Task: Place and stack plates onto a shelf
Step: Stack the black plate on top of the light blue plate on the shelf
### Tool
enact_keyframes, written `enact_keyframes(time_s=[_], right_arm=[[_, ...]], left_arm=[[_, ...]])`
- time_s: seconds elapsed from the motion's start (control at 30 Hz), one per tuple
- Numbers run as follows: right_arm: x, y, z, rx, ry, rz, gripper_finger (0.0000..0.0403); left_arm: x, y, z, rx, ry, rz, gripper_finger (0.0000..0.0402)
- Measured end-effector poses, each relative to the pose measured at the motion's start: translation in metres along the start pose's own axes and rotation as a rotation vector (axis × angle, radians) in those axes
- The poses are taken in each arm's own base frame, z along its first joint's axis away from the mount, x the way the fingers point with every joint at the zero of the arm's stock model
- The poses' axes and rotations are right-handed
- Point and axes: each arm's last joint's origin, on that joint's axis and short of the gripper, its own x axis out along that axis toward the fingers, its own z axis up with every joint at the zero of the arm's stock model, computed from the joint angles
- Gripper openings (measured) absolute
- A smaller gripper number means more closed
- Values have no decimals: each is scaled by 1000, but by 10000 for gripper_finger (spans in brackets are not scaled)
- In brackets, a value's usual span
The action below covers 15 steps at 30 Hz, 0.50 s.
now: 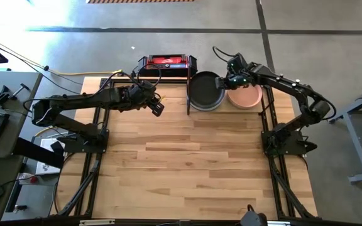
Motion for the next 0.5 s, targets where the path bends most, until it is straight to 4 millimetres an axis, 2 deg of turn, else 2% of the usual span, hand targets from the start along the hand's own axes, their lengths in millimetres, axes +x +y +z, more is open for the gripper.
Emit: enact_keyframes(time_s=[0.2,0.5], right_arm=[[0,0,0,2,6,10,8],[0,3,-2,6,3,3,88]], left_arm=[[0,0,0,0,0,0,133],[0,0,0,0,0,0,133]])
